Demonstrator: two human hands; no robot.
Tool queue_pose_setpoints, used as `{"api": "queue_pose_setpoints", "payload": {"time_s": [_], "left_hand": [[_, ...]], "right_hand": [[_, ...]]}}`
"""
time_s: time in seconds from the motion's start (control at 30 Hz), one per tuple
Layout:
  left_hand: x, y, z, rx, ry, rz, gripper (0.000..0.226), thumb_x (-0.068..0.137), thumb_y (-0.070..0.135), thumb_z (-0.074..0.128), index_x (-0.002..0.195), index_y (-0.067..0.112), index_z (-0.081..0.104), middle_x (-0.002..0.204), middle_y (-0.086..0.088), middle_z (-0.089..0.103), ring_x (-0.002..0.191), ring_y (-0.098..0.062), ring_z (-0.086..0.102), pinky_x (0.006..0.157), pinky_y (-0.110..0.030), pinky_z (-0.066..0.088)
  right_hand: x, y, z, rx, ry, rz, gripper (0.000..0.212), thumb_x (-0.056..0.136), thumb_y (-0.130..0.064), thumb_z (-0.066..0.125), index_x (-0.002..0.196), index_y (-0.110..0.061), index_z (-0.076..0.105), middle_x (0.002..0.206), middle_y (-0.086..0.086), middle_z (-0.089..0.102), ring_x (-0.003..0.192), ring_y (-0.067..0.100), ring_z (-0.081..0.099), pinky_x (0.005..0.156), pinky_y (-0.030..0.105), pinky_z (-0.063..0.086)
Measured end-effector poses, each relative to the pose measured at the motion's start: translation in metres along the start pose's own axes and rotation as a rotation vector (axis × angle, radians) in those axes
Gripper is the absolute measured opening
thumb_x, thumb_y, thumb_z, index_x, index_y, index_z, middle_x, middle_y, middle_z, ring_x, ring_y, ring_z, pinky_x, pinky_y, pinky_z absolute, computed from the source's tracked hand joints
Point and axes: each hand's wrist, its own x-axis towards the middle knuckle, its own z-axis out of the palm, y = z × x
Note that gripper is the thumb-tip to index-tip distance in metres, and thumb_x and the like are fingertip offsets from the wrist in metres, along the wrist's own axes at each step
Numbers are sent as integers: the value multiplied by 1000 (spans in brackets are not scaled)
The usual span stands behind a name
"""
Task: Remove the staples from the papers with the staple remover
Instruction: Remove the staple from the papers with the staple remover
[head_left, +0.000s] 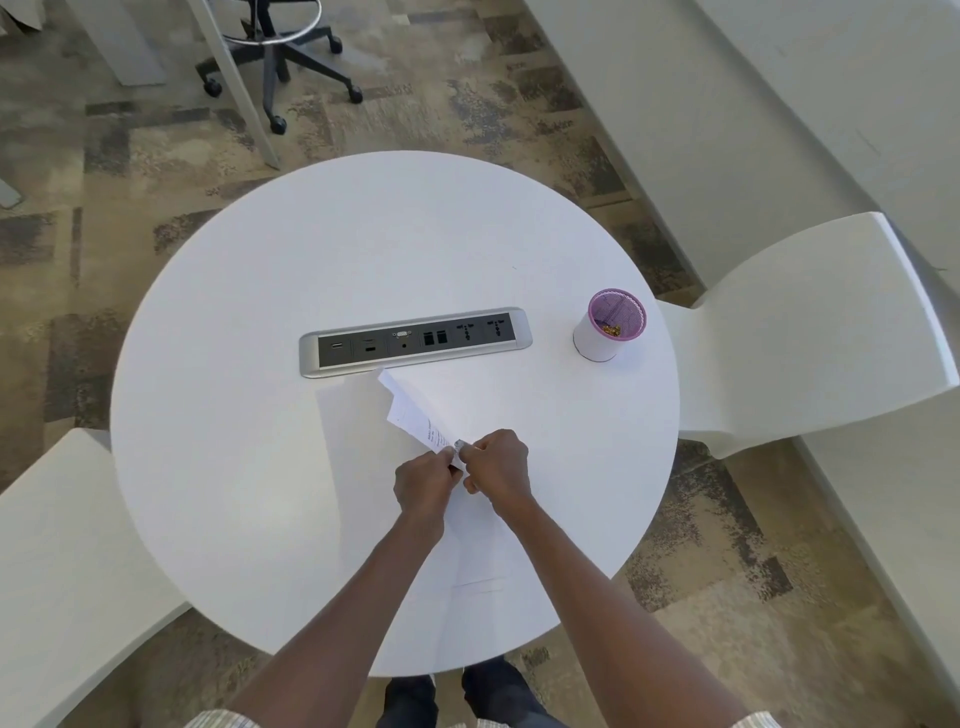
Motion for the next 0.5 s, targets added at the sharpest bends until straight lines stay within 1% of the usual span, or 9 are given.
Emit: {"api": "queue_pose_setpoints", "payload": {"time_s": [0.07, 0.13, 0.2, 0.23, 0.3, 0.37, 0.43, 0.5], "left_hand": [[-1, -2, 1, 40, 13, 13, 38, 85, 24, 68, 50, 14, 59, 57, -3, 67, 64, -20, 65, 62, -28, 47], [-3, -3, 1, 74, 27, 13, 42, 82, 29, 71, 44, 18, 55, 47, 4, 61, 56, -17, 57, 55, -26, 42], [-2, -6, 1, 88, 16, 9, 44, 81, 27, 71, 41, 19, 53, 42, 7, 57, 53, -16, 53, 53, -25, 40], [-1, -7, 0, 98, 8, 13, 44, 81, 26, 70, 42, 19, 53, 42, 6, 57, 52, -15, 53, 52, -25, 40], [3, -12, -2, 126, 3, 35, 41, 85, 26, 68, 48, 15, 54, 48, 2, 60, 54, -15, 54, 53, -25, 39], [4, -18, -3, 138, 3, 58, 38, 88, 25, 65, 53, 12, 57, 59, -4, 64, 60, -18, 56, 56, -26, 40], [5, -22, -4, 145, -2, 68, 38, 90, 23, 63, 53, 12, 59, 62, -7, 67, 63, -19, 59, 60, -27, 43], [7, -23, -4, 173, -9, 78, 45, 90, 23, 63, 46, 16, 57, 55, -1, 66, 61, -19, 59, 62, -29, 43]], "right_hand": [[-3, -2, 4, -39, 5, 1, 29, 85, -18, 60, 63, -1, 53, 54, 15, 60, 37, 20, 56, 47, 25, 48], [-6, -3, 9, -77, 15, -1, 25, 85, -18, 57, 68, -2, 52, 65, 18, 63, 49, 25, 62, 46, 24, 47], [-8, -1, 15, -98, 21, 6, 24, 87, -19, 55, 67, -8, 47, 68, 13, 59, 65, 33, 68, 52, 29, 48], [-7, 0, 17, -96, 21, 25, 25, 88, -20, 55, 68, -7, 47, 69, 13, 59, 68, 34, 69, 55, 33, 52], [-3, 3, 20, -19, 11, 110, 26, 90, -18, 57, 73, 3, 56, 71, 19, 65, 61, 32, 66, 62, 39, 58], [0, 5, 18, 98, -10, 208, 26, 89, -12, 59, 85, 13, 65, 70, 22, 67, 50, 28, 60, 60, 37, 58], [2, 7, 17, 94, -22, 208, 24, 90, -12, 61, 84, 11, 65, 70, 22, 67, 47, 27, 59, 56, 35, 56], [1, 9, 18, -6, -31, 132, 26, 91, -16, 59, 76, 5, 60, 72, 22, 67, 51, 28, 59, 56, 36, 55]]}}
